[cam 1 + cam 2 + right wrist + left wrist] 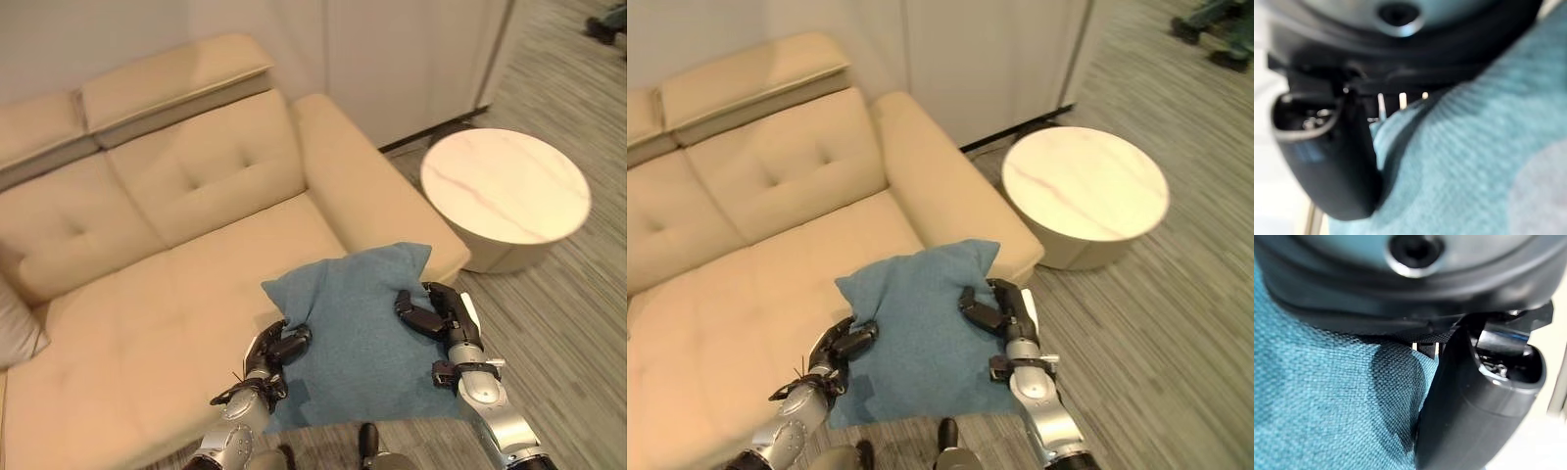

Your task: Pick up all the scattered cushions and arrange them neatly on the sofa.

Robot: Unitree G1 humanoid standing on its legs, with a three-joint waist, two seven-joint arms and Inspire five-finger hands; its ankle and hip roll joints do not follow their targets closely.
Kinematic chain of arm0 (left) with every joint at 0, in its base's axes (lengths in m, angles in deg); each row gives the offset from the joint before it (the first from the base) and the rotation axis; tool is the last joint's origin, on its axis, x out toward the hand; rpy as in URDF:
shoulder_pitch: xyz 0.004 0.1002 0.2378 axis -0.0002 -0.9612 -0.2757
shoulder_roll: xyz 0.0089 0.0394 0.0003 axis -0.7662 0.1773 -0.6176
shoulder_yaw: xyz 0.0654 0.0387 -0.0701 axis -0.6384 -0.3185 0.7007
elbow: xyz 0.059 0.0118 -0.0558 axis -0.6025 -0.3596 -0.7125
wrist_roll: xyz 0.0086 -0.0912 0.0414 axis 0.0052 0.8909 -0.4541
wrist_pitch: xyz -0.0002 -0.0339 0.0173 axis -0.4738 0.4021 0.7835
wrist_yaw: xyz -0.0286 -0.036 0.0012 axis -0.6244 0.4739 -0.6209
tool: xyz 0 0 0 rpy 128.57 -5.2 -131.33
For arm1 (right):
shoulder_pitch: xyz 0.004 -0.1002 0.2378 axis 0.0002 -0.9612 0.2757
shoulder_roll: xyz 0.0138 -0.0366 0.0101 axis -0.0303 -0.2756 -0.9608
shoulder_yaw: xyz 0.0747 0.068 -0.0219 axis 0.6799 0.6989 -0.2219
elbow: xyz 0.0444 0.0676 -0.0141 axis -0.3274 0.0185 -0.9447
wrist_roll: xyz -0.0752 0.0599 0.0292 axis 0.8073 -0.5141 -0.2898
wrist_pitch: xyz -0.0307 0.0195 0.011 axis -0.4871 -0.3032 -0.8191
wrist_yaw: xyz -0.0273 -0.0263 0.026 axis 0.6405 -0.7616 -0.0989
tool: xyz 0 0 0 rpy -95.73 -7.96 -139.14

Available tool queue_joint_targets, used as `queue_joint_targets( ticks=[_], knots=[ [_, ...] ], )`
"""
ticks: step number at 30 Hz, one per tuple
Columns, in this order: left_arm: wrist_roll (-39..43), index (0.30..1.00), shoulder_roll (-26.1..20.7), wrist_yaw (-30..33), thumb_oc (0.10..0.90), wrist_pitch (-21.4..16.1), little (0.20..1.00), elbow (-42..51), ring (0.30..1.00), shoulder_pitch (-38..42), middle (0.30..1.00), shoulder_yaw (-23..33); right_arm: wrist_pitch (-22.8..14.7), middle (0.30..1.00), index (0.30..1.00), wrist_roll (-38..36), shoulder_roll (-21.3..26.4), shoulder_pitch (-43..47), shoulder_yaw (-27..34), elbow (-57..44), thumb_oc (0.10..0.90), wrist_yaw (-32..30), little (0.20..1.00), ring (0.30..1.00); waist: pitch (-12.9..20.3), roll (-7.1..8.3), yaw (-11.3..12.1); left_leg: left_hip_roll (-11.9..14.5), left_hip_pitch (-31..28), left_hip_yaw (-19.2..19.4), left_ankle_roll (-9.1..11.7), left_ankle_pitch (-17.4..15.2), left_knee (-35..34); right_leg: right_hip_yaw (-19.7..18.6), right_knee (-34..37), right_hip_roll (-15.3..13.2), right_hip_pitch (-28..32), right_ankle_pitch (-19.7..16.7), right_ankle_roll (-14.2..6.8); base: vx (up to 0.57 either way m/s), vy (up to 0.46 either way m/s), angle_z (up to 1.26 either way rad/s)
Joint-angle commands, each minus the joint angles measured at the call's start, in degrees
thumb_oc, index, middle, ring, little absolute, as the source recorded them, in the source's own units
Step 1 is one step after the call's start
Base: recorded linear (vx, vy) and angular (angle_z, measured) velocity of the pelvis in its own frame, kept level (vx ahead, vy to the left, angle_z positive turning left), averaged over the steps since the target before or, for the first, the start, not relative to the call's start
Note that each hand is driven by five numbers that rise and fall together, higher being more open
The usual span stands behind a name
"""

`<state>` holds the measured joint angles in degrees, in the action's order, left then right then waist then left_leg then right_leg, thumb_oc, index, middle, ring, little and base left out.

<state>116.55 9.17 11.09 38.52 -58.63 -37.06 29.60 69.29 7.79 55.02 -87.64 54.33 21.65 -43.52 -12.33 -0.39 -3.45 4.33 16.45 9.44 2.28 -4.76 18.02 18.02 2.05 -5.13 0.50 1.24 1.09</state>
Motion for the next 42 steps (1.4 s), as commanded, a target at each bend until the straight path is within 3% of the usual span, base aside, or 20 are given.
queue_joint_targets(
  ticks=[1, 3, 4, 7, 10, 11, 13, 15, 18, 19, 22, 27, 28, 31, 32, 34, 35, 37, 38, 42],
  knots=[
    [1.5, 0.3, 4.3, -5.3, 0.4, -5.3, 0.3, 15.0, 0.3, 8.3, 0.3, -2.9, -7.3, 0.3, 0.3, 0.5, -4.7, 9.3, -6.9, -10.4, 0.4, 2.6, 0.3, 0.3, 5.1, 0.39, 2.8, 1.3, -2.2, 5.1, 0.8, 7.8, -11.9, -6.4, -6.9, 0.7, 6.1, 6.3, -7.3, 0.27, 0.131, 0.52],
    [1.3, 0.3, 4.0, -4.8, 0.4, -4.9, 0.3, 15.1, 0.3, 8.3, 0.3, -2.6, -7.1, 0.3, 0.3, 0.9, -5.2, 9.7, -7.1, -10.4, 0.4, 2.7, 0.3, 0.3, 5.4, 0.53, 3.1, 0.7, -2.9, 4.5, 0.5, 8.5, -12.5, -6.1, -7.4, 0.7, 6.8, 6.5, -7.5, 0.24, 0.139, 0.24],
    [0.9, 0.3, 3.6, -4.4, 0.4, -4.6, 0.3, 15.4, 0.3, 8.2, 0.3, -2.2, -6.8, 0.3, 0.3, 1.1, -5.9, 10.2, -7.3, -10.0, 0.4, 3.1, 0.3, 0.3, 5.8, 1.18, 3.8, -0.8, -3.0, 2.4, 0.1, 8.0, -11.5, -6.0, -8.7, 0.0, 7.5, 6.3, -8.1, 0.2, 0.159, 0.15],
    [-1.0, 0.3, 2.4, -4.7, 0.4, -3.3, 0.3, 14.9, 0.3, 8.3, 0.3, -1.4, -6.5, 0.3, 0.3, 0.9, -7.5, 10.7, -7.7, -9.9, 0.4, 4.3, 0.3, 0.3, 7.1, 2.77, 4.2, -2.7, -4.9, 2.7, -2.4, 5.0, -10.0, -6.1, -15.7, -2.7, 6.6, 2.1, -10.8, 0.29, 0.271, 0.28],
    [-1.5, 0.3, 1.9, -4.8, 0.4, -2.9, 0.3, 15.1, 0.3, 8.3, 0.3, -0.9, -6.1, 0.3, 0.3, 1.2, -7.7, 11.0, -7.9, -9.6, 0.4, 4.7, 0.3, 0.3, 7.5, 2.76, 4.6, -3.0, -6.3, 2.8, -3.4, 3.6, -9.7, -6.1, -20.7, -3.7, 5.4, -0.4, -12.3, 0.16, 0.178, 0.28],
    [-2.3, 0.3, 1.5, -4.5, 0.4, -2.9, 0.3, 15.2, 0.3, 8.3, 0.3, -0.4, -6.3, 0.3, 0.3, 1.2, -8.2, 10.9, -8.0, -9.9, 0.4, 5.1, 0.3, 0.3, 7.4, 2.5, 4.3, -3.3, -8.1, 2.2, -4.4, 1.9, -9.3, -7.1, -26.9, -4.2, 3.6, -3.0, -13.2, 0.17, 0.209, 0.32],
    [-2.8, 0.3, 1.4, -4.5, 0.4, -2.9, 0.3, 15.2, 0.3, 8.3, 0.3, -0.2, -6.4, 0.3, 0.3, 1.3, -8.2, 10.6, -7.8, -10.1, 0.4, 5.2, 0.3, 0.3, 7.5, 2.28, 4.0, -3.5, -9.1, 1.6, -4.7, 1.4, -9.6, -7.5, -28.1, -4.4, 2.7, -3.4, -13.0, 0.18, 0.139, 0.34],
    [-4.8, 0.3, 1.0, -4.9, 0.4, -2.4, 0.3, 14.7, 0.3, 8.8, 0.3, 0.3, -6.4, 0.3, 0.3, 1.7, -7.8, 9.5, -6.7, -10.1, 0.4, 5.5, 0.3, 0.3, 7.6, 2.19, 2.8, -4.6, -12.0, -1.3, -4.4, 0.5, -11.2, -7.9, -24.7, -5.6, 0.4, -2.8, -11.6, 0.26, 0.085, 0.43],
    [-5.3, 0.3, 0.8, -5.3, 0.4, -2.1, 0.3, 14.6, 0.3, 8.8, 0.3, 0.2, -6.4, 0.3, 0.3, 2.0, -7.3, 9.2, -6.1, -10.0, 0.4, 5.5, 0.3, 0.3, 7.4, 2.08, 2.0, -4.6, -12.8, -2.6, -4.1, 0.3, -11.5, -9.0, -22.7, -5.8, -0.7, -2.6, -11.2, 0.14, -0.014, 0.6],
    [-5.5, 0.3, 0.9, -5.6, 0.4, -1.9, 0.3, 14.5, 0.3, 8.6, 0.3, 0.3, -6.3, 0.3, 0.3, 2.4, -7.2, 8.5, -5.3, -10.0, 0.4, 5.3, 0.3, 0.3, 6.9, 2.11, 1.0, -4.7, -13.6, -4.7, -3.7, 0.0, -11.6, -12.0, -21.1, -5.4, -3.0, -3.2, -11.1, 0.14, -0.019, 0.59],
    [-6.4, 0.3, 0.9, -5.7, 0.4, -1.8, 0.3, 13.6, 0.3, 8.2, 0.3, 0.5, -6.3, 0.3, 0.3, 2.9, -7.3, 7.9, -4.4, -9.7, 0.4, 4.8, 0.3, 0.3, 5.9, 2.76, -0.2, -5.2, -14.4, -6.5, -3.4, -0.8, -11.4, -14.3, -20.1, -5.2, -4.6, -4.7, -11.2, 0.09, -0.039, 0.68],
    [-9.1, 0.3, -0.2, -6.6, 0.4, -1.1, 0.3, 13.1, 0.3, 7.7, 0.3, 1.5, -6.7, 0.3, 0.3, 3.8, -6.7, 7.3, -2.5, -7.9, 0.4, 4.1, 0.3, 0.3, 5.9, 3.78, -0.1, -5.6, -15.1, -7.7, -2.9, -1.2, -11.5, -12.8, -16.3, -5.3, -4.5, -4.5, -11.3, 0.08, -0.054, 0.3],
    [-12.7, 0.3, -1.3, -6.6, 0.4, -0.7, 0.3, 12.4, 0.3, 7.8, 0.3, 2.9, -6.5, 0.3, 0.3, 3.9, -6.2, 8.2, -1.8, -5.3, 0.4, 4.2, 0.3, 0.3, 6.6, 4.5, 0.6, -5.8, -15.6, -7.7, -2.6, -1.6, -11.8, -12.2, -13.1, -5.5, -2.3, -3.8, -11.4, 0.07, -0.048, 0.1],
    [-15.7, 0.3, -2.1, -4.9, 0.4, -1.3, 0.3, 10.9, 0.3, 10.1, 0.3, 5.5, -5.8, 0.3, 0.3, 4.4, -3.8, 12.1, -1.4, -1.6, 0.4, 4.3, 0.3, 0.3, 8.1, 4.77, 1.8, -5.5, -16.5, -7.7, -2.0, -1.3, -13.3, -11.8, -9.8, -5.0, 0.1, -3.1, -11.4, 0.16, -0.11, 0.04],
    [-18.8, 0.3, -3.8, -2.7, 0.4, -1.8, 0.3, 6.4, 0.3, 17.7, 0.3, 6.9, -5.3, 0.3, 0.3, 5.2, 0.0, 19.9, -2.4, 3.0, 0.4, 3.6, 0.3, 0.3, 8.6, 4.64, 2.4, -5.0, -16.6, -8.0, -1.4, -0.5, -14.6, -11.8, -8.5, -4.5, 0.7, -2.5, -11.3, 0.13, -0.123, 0.02],
    [-19.4, 0.3, -4.4, -2.0, 0.4, -2.2, 0.3, 4.4, 0.3, 21.6, 0.3, 7.0, -5.0, 0.3, 0.3, 5.6, 1.6, 23.6, -3.4, 4.8, 0.4, 3.8, 0.3, 0.3, 8.3, 4.43, 2.5, -4.7, -16.6, -8.1, -1.1, -0.2, -15.3, -11.5, -8.1, -4.4, 0.7, -1.9, -11.1, 0.04, -0.07, -0.01],
    [-20.5, 0.3, -6.5, -0.6, 0.4, -2.8, 0.3, 0.7, 0.3, 29.1, 0.3, 6.5, -4.1, 0.3, 0.3, 5.8, 4.5, 31.1, -5.8, 8.8, 0.4, 3.6, 0.3, 0.3, 7.9, 3.97, 2.8, -4.4, -16.2, -8.3, -0.8, 0.6, -16.2, -11.1, -7.4, -4.1, 0.3, -1.1, -10.9, -0.02, -0.031, 0.03],
    [-20.9, 0.3, -6.7, -0.3, 0.4, -3.0, 0.3, -1.0, 0.3, 31.8, 0.3, 6.3, -3.9, 0.3, 0.3, 6.0, 5.1, 33.9, -6.7, 10.5, 0.4, 3.1, 0.3, 0.3, 7.4, 3.66, 2.8, -4.2, -15.9, -8.5, -0.7, 0.9, -16.6, -10.9, -7.2, -4.0, 0.1, -0.8, -10.7, -0.05, -0.028, 0.02],
    [-23.2, 0.3, -9.1, 0.2, 0.4, -2.8, 0.3, -4.4, 0.3, 38.3, 0.3, 5.5, -3.5, 0.3, 0.3, 8.3, 6.2, 39.6, -8.2, 13.9, 0.4, 1.6, 0.3, 0.3, 6.7, 2.95, 2.9, -4.0, -14.8, -8.7, -0.4, 1.6, -17.2, -10.6, -6.8, -3.7, -0.6, -0.2, -10.6, -0.08, -0.024, 0.11],
    [-25.0, 0.3, -10.5, 2.6, 0.4, -3.4, 0.3, -8.2, 0.3, 42.7, 0.3, 7.0, -2.6, 0.3, 0.3, 13.0, 6.8, 44.5, -8.8, 16.6, 0.4, -0.8, 0.3, 0.3, 5.8, 2.02, 2.6, -3.8, -13.8, -8.7, -0.3, 2.3, -18.1, -10.6, -6.2, -3.5, -1.8, 0.0, -10.3, -0.04, -0.01, 0.15]
  ],
)
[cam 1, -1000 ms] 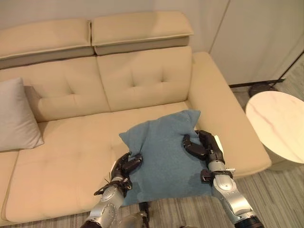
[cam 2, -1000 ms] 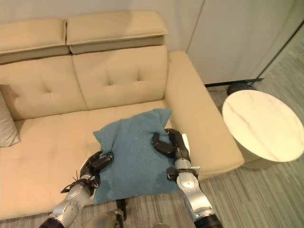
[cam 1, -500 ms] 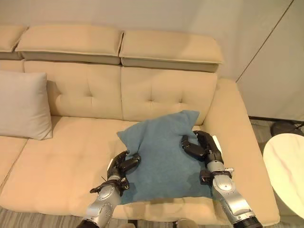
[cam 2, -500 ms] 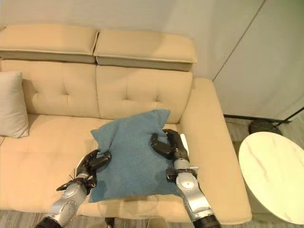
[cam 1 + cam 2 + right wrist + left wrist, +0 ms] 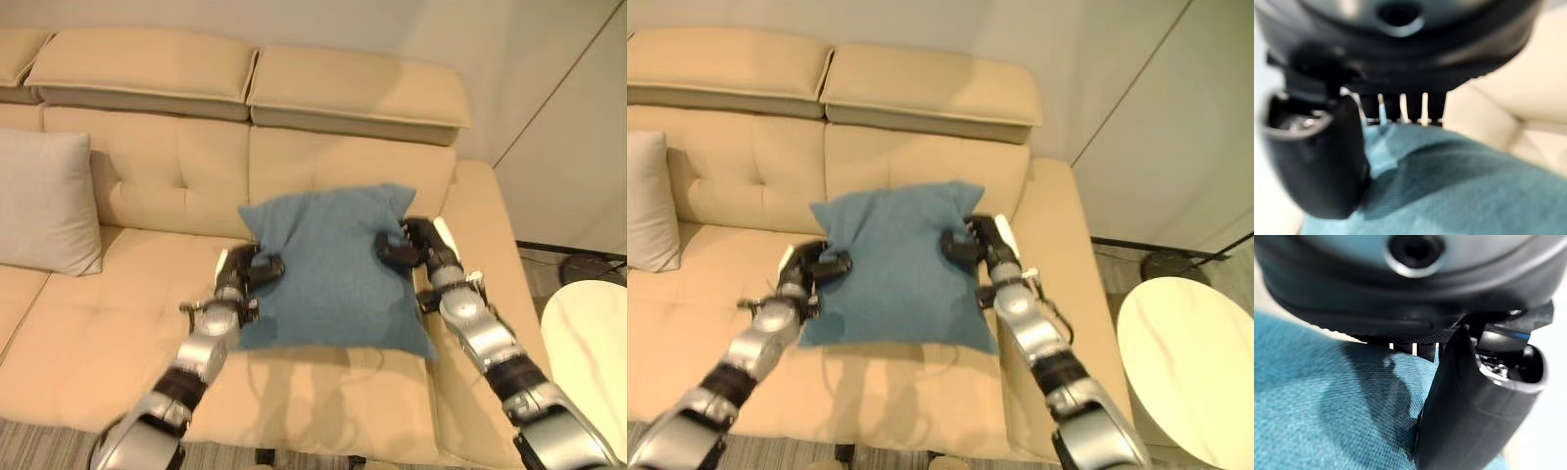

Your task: Pick up all the scattered cushions and arrange them neatly on the sofa.

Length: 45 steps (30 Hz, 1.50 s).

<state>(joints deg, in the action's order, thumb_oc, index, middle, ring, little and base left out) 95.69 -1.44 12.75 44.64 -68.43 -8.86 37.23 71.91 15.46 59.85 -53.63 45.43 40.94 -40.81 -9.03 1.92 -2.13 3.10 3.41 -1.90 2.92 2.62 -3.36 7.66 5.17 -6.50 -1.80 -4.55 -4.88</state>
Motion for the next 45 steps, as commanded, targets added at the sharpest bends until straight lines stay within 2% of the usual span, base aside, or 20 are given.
queue_joint_targets(
  ticks=[1, 2, 3, 6, 7, 10, 19, 23, 30, 31, 32, 33, 34, 35, 37, 39, 42, 45],
  knots=[
    [-4.7, 0.3, -0.7, 1.9, 0.4, -9.8, 0.3, 0.3, 0.3, 16.2, 0.3, -0.4, -4.9, 0.3, 0.3, 6.6, 2.5, 12.2, -0.3, -1.7, 0.4, -4.4, 0.3, 0.3, 2.2, -0.46, 1.2, -2.6, -0.3, 2.6, -0.9, -4.9, 3.2, -0.4, -9.3, -2.0, 0.0, 5.9, -4.2, -0.02, -0.009, 0.08],
    [-5.0, 0.3, -1.2, 2.2, 0.4, -10.2, 0.3, -0.8, 0.3, 17.6, 0.3, -0.3, -5.0, 0.3, 0.3, 6.7, 3.0, 13.9, -0.6, -0.5, 0.4, -5.1, 0.3, 0.3, 1.9, -0.57, 1.0, -2.5, 0.2, 2.5, -0.8, -4.7, 3.1, -0.6, -9.3, -1.9, -0.5, 5.9, -4.1, -0.05, -0.021, 0.07],
    [-6.6, 0.3, -3.8, 2.4, 0.4, -11.0, 0.3, -2.2, 0.3, 21.1, 0.3, -1.2, -5.4, 0.3, 0.3, 6.5, 4.2, 17.9, -1.7, 2.0, 0.4, -6.1, 0.3, 0.3, 1.1, -0.86, 1.0, -2.5, 1.5, 2.4, -0.6, -4.1, 2.9, -0.7, -9.3, -1.8, -1.7, 5.9, -4.0, -0.05, -0.015, 0.05],
    [-9.0, 0.3, -5.8, 2.5, 0.4, -11.4, 0.3, -3.6, 0.3, 24.4, 0.3, -2.6, -5.9, 0.3, 0.3, 6.6, 5.0, 21.6, -2.8, 4.6, 0.4, -6.8, 0.3, 0.3, 0.6, -1.3, 0.8, -2.5, 2.6, 2.5, -0.6, -3.2, 2.0, -0.7, -9.4, -1.7, -3.1, 5.8, -4.0, -0.06, 0.007, 0.08],
    [-9.2, 0.3, -6.4, 2.9, 0.4, -11.9, 0.3, -6.2, 0.3, 28.7, 0.3, -4.3, -6.1, 0.3, 0.3, 5.7, 5.6, 26.6, -4.1, 7.7, 0.4, -7.6, 0.3, 0.3, 0.2, -1.68, 0.6, -2.5, 4.3, 2.9, -0.1, -1.5, 0.0, -0.5, -8.9, -1.7, -4.9, 5.4, -4.0, -0.1, 0.012, 0.26],
    [-11.3, 0.3, -7.9, 5.5, 0.4, -12.7, 0.3, -9.6, 0.3, 38.1, 0.3, -7.5, -6.5, 0.3, 0.3, 4.9, 7.0, 35.7, -6.5, 12.7, 0.4, -9.8, 0.3, 0.3, -0.5, -2.25, 0.2, -2.4, 9.4, 3.2, 0.6, 0.2, -1.2, -0.7, -8.3, -1.4, -10.0, 3.9, -4.2, -0.11, 0.02, 0.16],
    [-12.9, 0.3, -5.3, 9.2, 0.4, -12.8, 0.3, -17.2, 0.3, 49.9, 0.3, -12.0, -6.1, 0.3, 0.3, 3.1, 6.7, 46.8, -9.9, 24.7, 0.4, -14.8, 0.3, 0.3, -3.8, -2.77, 0.0, -2.0, 15.8, 4.1, 1.7, 1.8, -1.5, -1.8, -6.8, -1.6, -15.8, 1.8, -4.6, -0.03, 0.014, -0.08],
    [-12.9, 0.3, -4.1, 9.2, 0.4, -12.3, 0.3, -21.9, 0.3, 53.0, 0.3, -13.3, -6.0, 0.3, 0.3, 2.7, 6.2, 50.0, -12.8, 28.7, 0.4, -14.7, 0.3, 0.3, -5.1, -3.09, -0.2, -1.9, 17.7, 4.5, 2.0, 1.9, -1.5, -2.2, -6.6, -1.6, -17.8, 1.5, -4.9, 0.0, -0.01, -0.24],
    [-10.1, 0.3, -2.1, 7.6, 0.4, -12.0, 0.3, -26.0, 0.3, 52.0, 0.3, -12.2, -5.6, 0.3, 0.3, 2.0, 4.9, 51.6, -15.6, 32.7, 0.4, -13.1, 0.3, 0.3, -7.0, -3.69, -0.1, -2.1, 20.2, 5.2, 2.1, 2.6, -1.5, -2.8, -6.2, -1.6, -20.7, 0.7, -5.0, -0.01, -0.005, 0.06],
    [-9.4, 0.436, -1.6, 7.1, 0.491, -11.5, 0.436, -28.6, 0.436, 51.4, 0.436, -11.7, -5.7, 0.345, 0.345, 0.7, 4.5, 51.9, -17.9, 34.9, 0.43, -10.5, 0.345, 0.345, -7.6, -3.57, 0.0, -2.1, 20.6, 5.2, 2.1, 2.8, -1.5, -2.8, -6.0, -1.5, -21.0, 0.5, -4.9, 0.0, 0.0, 0.0],
    [-9.4, 0.436, -1.6, 7.1, 0.491, -11.5, 0.436, -28.6, 0.436, 51.4, 0.436, -11.7, -5.7, 0.484, 0.484, 0.7, 4.5, 52.0, -17.9, 35.0, 0.522, -10.4, 0.484, 0.484, -7.6, -3.6, 0.0, -2.1, 20.6, 5.2, 2.1, 2.8, -1.5, -2.8, -6.0, -1.5, -21.0, 0.5, -4.9, -0.02, -0.025, -0.22],
    [-9.1, 0.684, -1.6, 6.5, 0.656, -11.3, 0.684, -30.1, 0.684, 51.4, 0.684, -11.8, -5.7, 0.9, 0.9, -0.6, 4.3, 52.2, -19.4, 36.8, 0.8, -8.5, 0.9, 0.9, -7.9, -3.49, 0.1, -2.1, 20.7, 5.3, 2.1, 2.9, -1.5, -2.8, -6.0, -1.4, -21.2, 0.4, -4.8, -0.01, -0.028, -0.17],
    [-9.0, 0.9, -1.9, 5.4, 0.8, -10.8, 0.9, -32.0, 0.9, 51.3, 0.9, -12.2, -5.3, 0.9, 0.9, -1.9, 4.2, 52.7, -21.3, 39.1, 0.8, -5.9, 0.9, 0.9, -8.2, -3.52, 0.0, -2.0, 20.8, 5.3, 2.2, 3.1, -1.4, -2.8, -6.1, -1.3, -21.4, 0.4, -4.8, -0.02, -0.048, -0.04],
    [-9.4, 0.9, -2.3, 3.6, 0.8, -9.8, 0.9, -35.2, 0.9, 51.3, 0.9, -13.3, -4.5, 0.9, 0.9, -2.0, 3.6, 53.3, -23.6, 42.2, 0.8, -3.5, 0.9, 0.9, -8.7, -3.46, 0.1, -2.0, 20.6, 5.3, 2.2, 3.3, -1.5, -2.9, -6.0, -1.2, -21.4, 0.3, -4.7, -0.01, -0.034, -0.03],
    [-9.3, 0.9, -2.6, 1.9, 0.8, -8.9, 0.9, -37.6, 0.9, 51.0, 0.9, -13.6, -4.1, 0.9, 0.9, -2.2, 3.2, 52.9, -24.3, 44.3, 0.8, -1.9, 0.9, 0.9, -9.0, -3.61, 0.2, -1.9, 20.3, 5.2, 2.3, 3.4, -1.4, -2.8, -6.0, -1.0, -21.1, 0.3, -4.5, -0.01, -0.02, -0.01],
    [-7.8, 0.9, -3.8, 0.7, 0.8, -9.2, 0.9, -37.5, 0.9, 50.5, 0.9, -13.2, -3.7, 0.9, 0.9, -1.9, 3.4, 52.4, -24.9, 45.1, 0.8, -0.8, 0.9, 0.9, -9.2, -3.81, 0.4, -1.8, 19.9, 5.0, 2.3, 3.5, -1.4, -2.8, -6.0, -0.9, -20.7, 0.4, -4.4, 0.0, -0.036, -0.01],
    [-2.3, 0.9, -6.3, -0.6, 0.8, -10.3, 0.9, -36.7, 0.9, 48.7, 0.9, -10.1, -3.7, 0.9, 0.9, -2.0, 3.9, 50.5, -24.4, 44.8, 0.8, 0.0, 0.9, 0.9, -9.2, -4.01, 0.7, -1.7, 19.0, 4.8, 2.4, 3.4, -1.5, -2.8, -5.8, -0.7, -19.8, 0.8, -4.2, 0.0, -0.034, -0.04],
    [7.3, 0.9, -8.4, 1.0, 0.8, -12.5, 0.9, -33.9, 0.9, 46.3, 0.9, -3.4, -3.6, 0.9, 0.9, -2.6, 5.1, 46.9, -22.3, 42.9, 0.8, -0.6, 0.9, 0.9, -9.3, -4.18, 1.1, -1.7, 17.8, 4.6, 2.4, 3.0, -1.4, -2.7, -6.1, -0.4, -18.9, 1.4, -4.0, 0.01, -0.024, -0.04]
  ],
)
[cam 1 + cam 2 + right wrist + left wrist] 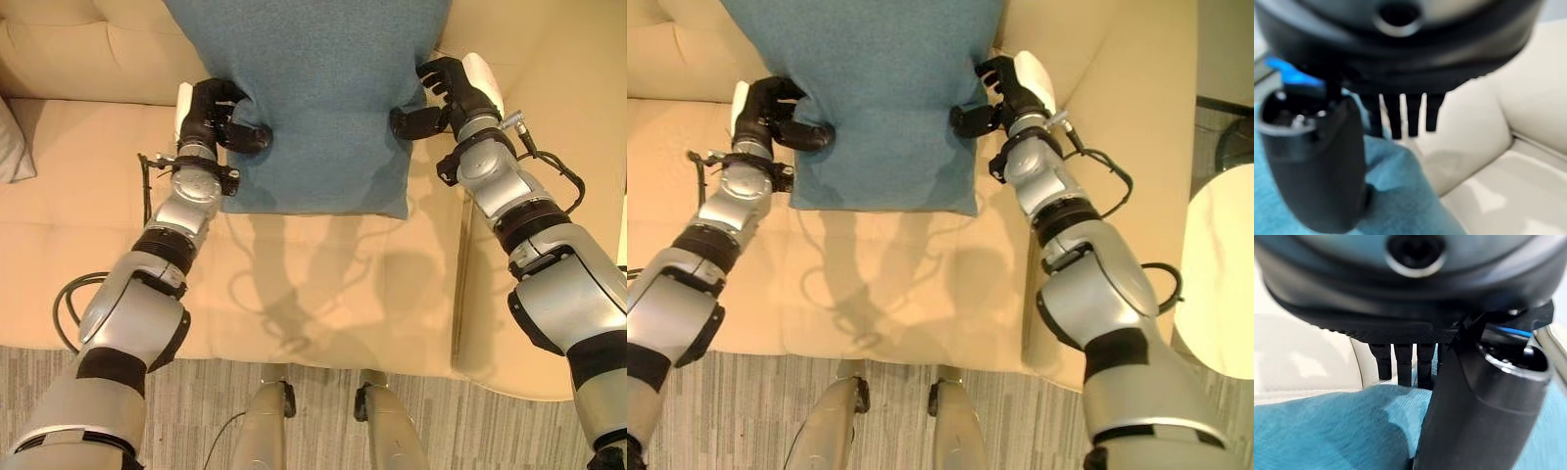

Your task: Pick up all the scattered cushions and arrange them neatly on the sofa.

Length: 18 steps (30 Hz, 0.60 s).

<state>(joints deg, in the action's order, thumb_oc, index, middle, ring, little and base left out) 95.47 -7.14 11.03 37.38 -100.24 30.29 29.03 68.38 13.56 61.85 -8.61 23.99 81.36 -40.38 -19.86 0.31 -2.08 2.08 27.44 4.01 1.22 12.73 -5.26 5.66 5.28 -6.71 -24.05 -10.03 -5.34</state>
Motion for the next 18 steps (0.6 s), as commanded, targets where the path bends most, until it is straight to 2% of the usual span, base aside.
queue_joint_targets(
  ticks=[1, 3, 5, 6, 8, 9, 10, 11, 12, 13, 15, 16, 17, 18],
  knots=[
    [7.5, 0.9, -2.7, 2.7, 0.8, -5.2, 0.9, -2.0, 0.9, 7.0, 0.9, 4.9, 0.0, 0.9, 0.9, -0.7, 3.1, 1.8, -0.9, 2.4, 0.8, -1.0, 0.9, 0.9, 1.6, -2.6, 1.0, -0.6, -6.2, -1.4, 4.1, -7.1, 0.5, -0.7, -6.2, -0.2, 3.3, 6.9, -3.5, 0.0, -0.032, 0.0],
    [13.6, 0.9, -6.9, 4.0, 0.8, -8.5, 0.9, 8.0, 0.9, 2.3, 0.9, 10.2, 0.0, 0.9, 0.9, -0.1, 6.5, -3.1, 1.4, -3.8, 0.8, -1.8, 0.9, 0.9, 1.7, -2.94, 1.3, -0.5, -6.9, -1.5, 4.0, -7.1, 0.5, -0.5, -6.4, -0.1, 4.0, 7.4, -3.2, 0.0, 0.0, 0.0],
    [15.5, 0.9, -9.3, 4.2, 0.8, -9.9, 0.9, 13.5, 0.9, -2.3, 0.9, 13.5, -0.5, 0.9, 0.9, 0.6, 8.9, -7.3, 5.6, -8.7, 0.8, -3.7, 0.9, 0.9, 1.8, -3.17, 1.4, -0.5, -7.7, -1.5, 3.9, -7.7, 0.7, -0.4, -6.7, -0.1, 4.6, 7.9, -3.2, 0.0, 0.0, 0.0],
    [15.4, 0.9, -9.3, 4.2, 0.8, -9.8, 0.9, 13.6, 0.9, -2.4, 0.9, 13.5, -0.4, 0.9, 0.9, 0.7, 8.9, -7.6, 5.8, -8.9, 0.8, -3.7, 0.9, 0.9, 1.9, -3.15, 1.4, -0.5, -7.5, -1.5, 3.9, -7.4, 0.6, -0.4, -6.6, -0.1, 4.4, 7.6, -3.2, -0.01, 0.004, 0.04],
    [16.1, 0.9, -11.8, 3.4, 0.8, -10.4, 0.9, 17.0, 0.9, -6.8, 0.9, 16.5, -0.2, 0.9, 0.9, 2.8, 11.7, -11.4, 9.9, -11.4, 0.8, -5.4, 0.9, 0.9, 2.1, -3.33, 1.4, -0.4, -8.2, -1.6, 3.8, -8.0, 0.8, -0.5, -6.9, -0.2, 4.9, 8.3, -3.2, 0.01, 0.011, 0.05],
    [17.8, 0.9, -12.7, 2.3, 0.8, -10.9, 0.9, 19.6, 0.9, -12.2, 0.9, 19.3, -1.2, 0.9, 0.9, 1.1, 12.5, -15.1, 15.0, -15.2, 0.8, -7.0, 0.9, 0.9, 2.3, -3.47, 1.3, -0.3, -8.5, -1.3, 3.6, -7.9, 0.7, -0.7, -6.8, -0.2, 5.2, 8.3, -2.9, 0.0, 0.0, 0.0],
    [18.2, 0.9, -12.4, 1.7, 0.8, -10.8, 0.9, 21.5, 0.9, -15.6, 0.9, 20.8, -1.5, 0.9, 0.9, -0.1, 12.3, -18.5, 18.3, -18.0, 0.8, -7.9, 0.9, 0.9, 2.7, -3.41, 1.2, -0.2, -8.8, -1.2, 3.5, -8.0, 0.7, -0.8, -6.8, -0.2, 5.4, 8.5, -2.9, 0.0, 0.0, 0.0],
    [18.2, 0.9, -12.4, 1.8, 0.8, -10.8, 0.9, 21.6, 0.9, -15.7, 0.9, 20.8, -1.5, 0.9, 0.9, 0.0, 12.2, -18.6, 18.4, -18.1, 0.8, -7.9, 0.9, 0.9, 2.7, -3.38, 1.2, -0.2, -8.8, -1.1, 3.5, -8.0, 0.7, -0.8, -6.8, -0.2, 5.4, 8.5, -2.9, 0.02, 0.024, -0.06],
    [17.3, 0.9, -10.8, 2.2, 0.8, -10.8, 0.9, 23.4, 0.9, -21.1, 0.9, 24.3, -3.5, 0.9, 0.9, 0.2, 12.0, -24.0, 24.9, -22.9, 0.8, -11.1, 0.9, 0.9, 2.9, -3.65, 0.9, -0.1, -9.6, -1.1, 3.4, -8.5, 0.8, -1.0, -7.0, -0.2, 5.8, 9.0, -2.6, 0.04, 0.037, -0.06],
    [15.7, 0.9, -8.7, 3.4, 0.8, -10.9, 0.9, 25.7, 0.9, -24.4, 0.9, 25.2, -2.5, 0.9, 0.9, 7.5, 12.7, -27.8, 28.0, -26.2, 0.8, -16.1, 0.9, 0.9, 3.4, -3.74, 1.0, -0.2, -10.0, -1.1, 3.3, -8.7, 0.8, -0.9, -7.0, -0.1, 6.4, 9.3, -2.6, 0.07, 0.041, -0.02],
    [11.8, 0.9, -6.8, 4.6, 0.8, -11.1, 0.9, 27.6, 0.9, -28.8, 0.9, 27.4, -2.2, 0.9, 0.9, 17.7, 14.8, -34.5, 32.5, -32.5, 0.8, -20.5, 0.9, 0.9, 4.2, -3.77, 0.9, -0.1, -11.0, -1.1, 3.1, -9.1, 0.8, -0.6, -6.9, -0.1, 7.7, 9.8, -2.6, 0.06, 0.008, 0.02],
    [10.1, 0.9, -5.6, 5.7, 0.8, -11.6, 0.9, 29.1, 0.9, -31.8, 0.9, 29.1, -2.0, 0.9, 0.9, 19.4, 15.1, -37.2, 35.5, -34.3, 0.8, -22.2, 0.9, 0.9, 4.7, -3.66, 0.8, 0.0, -11.9, -1.1, 3.1, -9.8, 0.9, -0.3, -6.9, 0.0, 8.6, 10.3, -2.6, 0.0, 0.0, 0.0],
    [9.8, 0.9, -5.4, 6.0, 0.8, -11.5, 0.9, 29.6, 0.9, -32.2, 0.9, 29.0, -1.7, 0.9, 0.9, 19.6, 15.0, -37.9, 35.9, -34.9, 0.8, -22.1, 0.9, 0.9, 4.9, -3.65, 0.9, 0.0, -11.7, -1.1, 3.1, -9.4, 0.8, -0.3, -6.7, 0.0, 8.5, 9.9, -2.6, 0.09, -0.012, 0.01],
    [8.9, 0.9, -2.6, 5.9, 0.8, -11.5, 0.9, 32.7, 0.9, -37.9, 0.9, 31.4, -0.8, 0.9, 0.9, 22.1, 14.7, -43.9, 39.1, -37.3, 0.8, -23.0, 0.9, 0.9, 6.2, -3.53, 0.8, 0.0, -13.3, -1.1, 2.8, -10.0, 0.7, -0.1, -6.1, 0.1, 10.4, 10.2, -2.6, 0.07, -0.018, -0.01]
  ],
)
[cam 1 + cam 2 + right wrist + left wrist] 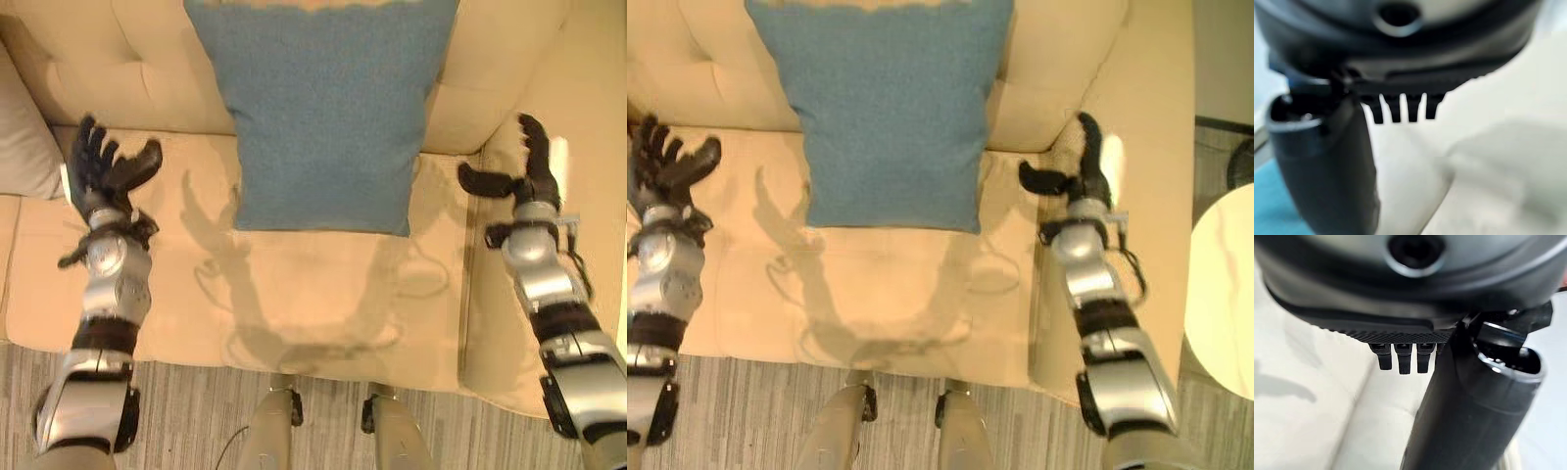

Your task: Pick up all the scattered cushions and arrange them neatly on the sofa.

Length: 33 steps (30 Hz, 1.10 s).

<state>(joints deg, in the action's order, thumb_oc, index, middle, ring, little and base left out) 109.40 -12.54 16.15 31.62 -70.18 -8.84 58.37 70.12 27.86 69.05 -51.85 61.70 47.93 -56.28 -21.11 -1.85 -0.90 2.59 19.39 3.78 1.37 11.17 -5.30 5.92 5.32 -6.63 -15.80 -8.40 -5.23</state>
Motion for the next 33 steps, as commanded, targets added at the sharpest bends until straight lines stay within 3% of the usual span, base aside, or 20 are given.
queue_joint_targets(
  ticks=[1, 6, 10, 11, 12, 13, 14, 18, 19, 22, 26, 29, 30, 32, 33],
  knots=[
    [-6.2, 0.9, 3.7, 1.0, 0.8, -5.6, 0.9, 4.2, 0.9, -1.7, 0.9, 3.0, -2.5, 0.9, 0.9, 8.8, 6.8, -3.7, 3.0, -5.2, 0.8, -7.0, 0.9, 0.9, 7.9, -1.26, -0.4, -0.5, -6.2, -0.9, 2.6, -8.7, 0.7, -0.2, -5.9, 0.0, 3.1, 8.7, -2.7, 0.09, -0.032, -0.02],
    [-12.5, 0.9, 7.4, 0.6, 0.8, -3.9, 0.9, 8.8, 0.9, -14.8, 0.9, 6.3, -2.8, 0.9, 0.9, 9.9, 5.1, -16.3, 10.8, -8.3, 0.8, -5.8, 0.9, 0.9, 9.5, -0.45, -0.5, -0.3, -9.8, -1.2, 2.2, -9.8, 0.9, 0.2, -5.6, 0.2, 7.2, 9.9, -2.5, 0.04, -0.016, 0.01],
    [-19.7, 0.9, 8.8, -0.5, 0.8, -1.8, 0.9, 6.6, 0.9, -25.6, 0.9, 10.8, -3.7, 0.9, 0.9, 8.2, 3.4, -26.5, 14.9, -3.5, 0.8, -1.9, 0.9, 0.9, 11.5, 0.35, -0.4, -0.3, -13.0, -1.7, 1.9, -10.4, 1.3, 0.8, -6.0, 0.2, 10.5, 10.7, -2.5, 0.02, -0.017, 0.05],
    [-16.2, 0.9, 12.5, -1.5, 0.8, -0.5, 0.9, 1.2, 0.9, -30.3, 0.9, 13.2, -4.2, 0.9, 0.9, 6.4, 1.7, -29.8, 15.1, -0.3, 0.8, 0.6, 0.9, 0.9, 12.4, 0.65, 0.0, -0.4, -15.0, -1.7, 1.6, -11.3, 1.6, 1.0, -6.5, 0.1, 12.4, 11.5, -2.4, 0.0, 0.001, 0.09],
    [-16.0, 0.9, 12.4, -1.6, 0.8, -0.6, 0.9, 1.1, 0.9, -30.3, 0.9, 13.3, -4.2, 0.9, 0.9, 6.4, 1.7, -29.8, 15.1, -0.3, 0.8, 0.6, 0.9, 0.9, 12.5, 0.64, 0.0, -0.4, -14.8, -1.6, 1.6, -11.0, 1.6, 1.0, -6.4, 0.1, 12.3, 11.2, -2.4, 0.04, 0.01, 0.06],
    [-1.4, 0.9, 17.7, -5.8, 0.8, 1.0, 0.9, -6.2, 0.9, -32.7, 0.9, 16.1, -2.7, 0.9, 0.9, 6.8, 0.9, -31.9, 14.4, 2.4, 0.8, 3.6, 0.9, 0.9, 13.4, 0.89, 0.0, -0.3, -16.2, -1.5, 1.4, -11.7, 2.0, 1.1, -7.1, 0.1, 13.8, 12.0, -2.3, 0.03, 0.017, 0.01],
    [3.4, 0.9, 19.5, -8.8, 0.8, 3.2, 0.9, -11.5, 0.9, -33.4, 0.9, 16.7, -1.6, 0.9, 0.9, 8.5, 0.8, -33.1, 13.6, 4.0, 0.8, 5.3, 0.9, 0.9, 14.0, 1.05, -0.2, -0.4, -16.9, -1.5, 1.3, -12.1, 2.3, 1.2, -7.1, 0.1, 14.6, 12.2, -2.2, 0.06, 0.031, 0.0],
    [-3.3, 0.9, 18.4, -9.9, 0.8, 5.2, 0.9, -21.4, 0.9, -33.9, 0.9, 15.7, -2.1, 0.9, 0.9, 9.8, -1.0, -34.5, 11.7, 5.8, 0.8, 6.4, 0.9, 0.9, 15.4, 1.56, -0.5, -0.3, -18.1, -1.2, 1.2, -13.2, 4.0, 1.1, -7.1, -0.1, 16.4, 12.1, -2.1, 0.04, 0.058, -0.02],
    [-9.0, 0.9, 18.4, -11.3, 0.8, 6.9, 0.9, -27.9, 0.9, -34.6, 0.9, 13.6, -2.8, 0.9, 0.9, 8.7, -2.3, -35.0, 8.9, 8.6, 0.8, 7.6, 0.9, 0.9, 15.8, 1.94, -0.5, -0.3, -18.8, -0.9, 1.0, -14.5, 6.0, 0.8, -7.2, -0.3, 17.5, 12.0, -2.2, 0.01, 0.094, 0.01],
    [-18.8, 0.9, 18.6, -14.2, 0.8, 8.8, 0.9, -36.0, 0.9, -35.6, 0.9, 10.4, -3.6, 0.9, 0.9, 7.9, -4.3, -35.8, 5.3, 13.9, 0.8, 10.4, 0.9, 0.9, 16.4, 2.26, -0.6, -0.6, -20.2, -0.2, 0.6, -15.8, 7.1, 0.4, -7.1, -0.7, 18.9, 11.9, -2.6, 0.01, 0.125, -0.06],
    [-18.1, 0.9, 20.7, -16.9, 0.8, 11.6, 0.9, -44.0, 0.9, -37.3, 0.9, 12.3, -2.9, 0.9, 0.9, 5.5, -8.4, -38.4, 4.7, 19.2, 0.8, 13.1, 0.9, 0.9, 16.9, 2.69, -1.0, -0.9, -21.9, 0.3, -0.3, -16.0, 5.8, 0.0, -8.3, -0.9, 18.6, 11.8, -3.1, -0.03, 0.108, -0.09],
    [-25.6, 0.9, 21.1, -15.0, 0.8, 13.4, 0.9, -50.8, 0.9, -37.6, 0.9, 12.4, -2.0, 0.9, 0.9, 3.4, -13.1, -37.6, 2.2, 26.8, 0.8, 13.4, 0.9, 0.9, 13.8, 2.9, -1.4, -0.5, -21.0, 1.4, -1.1, -13.2, 3.7, 0.3, -18.1, -0.9, 11.7, 8.4, -4.5, -0.28, 0.076, -0.11],
    [-25.6, 0.9, 21.0, -15.0, 0.8, 13.4, 0.9, -50.9, 0.9, -37.5, 0.9, 12.4, -2.1, 0.9, 0.9, 3.4, -13.1, -37.5, 2.1, 27.0, 0.8, 13.4, 0.9, 0.9, 13.8, 3.0, -1.3, -0.6, -20.9, 1.5, -1.1, -13.2, 3.7, 0.1, -18.4, -1.0, 11.4, 8.6, -4.5, -0.25, 0.053, -0.28],
    [-30.5, 0.9, 21.6, -13.6, 0.8, 13.3, 0.9, -50.5, 0.9, -37.2, 0.9, 8.2, -2.3, 0.9, 0.9, 0.3, -16.5, -37.5, 1.6, 32.4, 0.8, 13.2, 0.9, 0.9, 12.9, 2.68, -0.3, 0.0, -19.2, 2.8, -1.6, -11.5, 3.4, 4.4, -23.8, -0.5, 11.8, 11.1, -3.7, -0.27, 0.052, -0.56],
    [-30.5, 0.9, 21.6, -13.6, 0.8, 13.3, 0.9, -50.5, 0.9, -37.2, 0.9, 8.2, -2.3, 0.9, 0.9, 0.3, -16.5, -37.4, 1.6, 32.5, 0.8, 13.2, 0.9, 0.9, 12.8, 2.79, -0.3, -0.2, -19.3, 2.8, -1.6, -11.5, 3.4, 4.5, -24.1, -0.7, 11.9, 11.4, -3.8, -0.24, 0.02, -0.33]
  ],
)
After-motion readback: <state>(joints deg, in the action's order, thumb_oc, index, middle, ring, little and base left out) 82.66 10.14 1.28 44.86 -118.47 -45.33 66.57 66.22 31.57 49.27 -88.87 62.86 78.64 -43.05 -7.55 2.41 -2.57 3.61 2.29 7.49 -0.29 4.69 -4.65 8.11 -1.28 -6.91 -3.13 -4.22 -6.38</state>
